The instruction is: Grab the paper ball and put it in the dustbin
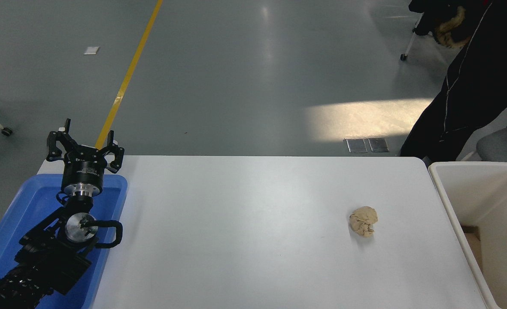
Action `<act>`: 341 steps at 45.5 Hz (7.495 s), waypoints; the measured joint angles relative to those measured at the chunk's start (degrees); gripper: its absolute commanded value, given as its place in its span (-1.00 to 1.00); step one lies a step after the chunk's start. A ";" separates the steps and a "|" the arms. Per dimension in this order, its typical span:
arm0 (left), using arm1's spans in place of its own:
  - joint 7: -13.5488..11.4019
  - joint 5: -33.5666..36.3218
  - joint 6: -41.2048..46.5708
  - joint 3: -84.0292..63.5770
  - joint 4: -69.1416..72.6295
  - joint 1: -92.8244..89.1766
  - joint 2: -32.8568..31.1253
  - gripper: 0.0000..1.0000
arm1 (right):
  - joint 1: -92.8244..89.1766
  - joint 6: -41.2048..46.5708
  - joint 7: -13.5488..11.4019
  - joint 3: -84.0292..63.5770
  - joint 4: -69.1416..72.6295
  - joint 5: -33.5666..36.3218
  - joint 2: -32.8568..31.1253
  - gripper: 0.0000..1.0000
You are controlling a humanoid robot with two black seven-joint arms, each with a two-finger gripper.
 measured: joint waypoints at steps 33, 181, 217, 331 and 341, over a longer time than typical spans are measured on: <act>0.01 0.01 0.00 -0.01 0.01 -0.02 -0.01 0.98 | 0.88 -0.15 0.00 0.01 -0.71 -0.09 1.44 1.00; 0.02 0.08 0.01 -0.08 0.01 0.09 0.00 0.98 | 86.25 12.68 0.05 -26.17 80.21 -10.59 12.85 1.00; 0.02 0.08 0.00 -0.02 0.01 0.09 0.00 0.98 | 51.61 8.33 -0.24 -22.42 50.78 -10.82 17.03 1.00; 0.01 0.09 0.00 -0.08 0.01 0.08 0.00 0.98 | 107.13 28.18 -7.54 -22.73 92.78 -14.97 0.30 -1.00; 0.01 0.08 0.01 -0.08 0.01 0.08 0.00 0.98 | 114.80 33.70 -7.49 -23.18 94.40 -13.34 0.01 -1.00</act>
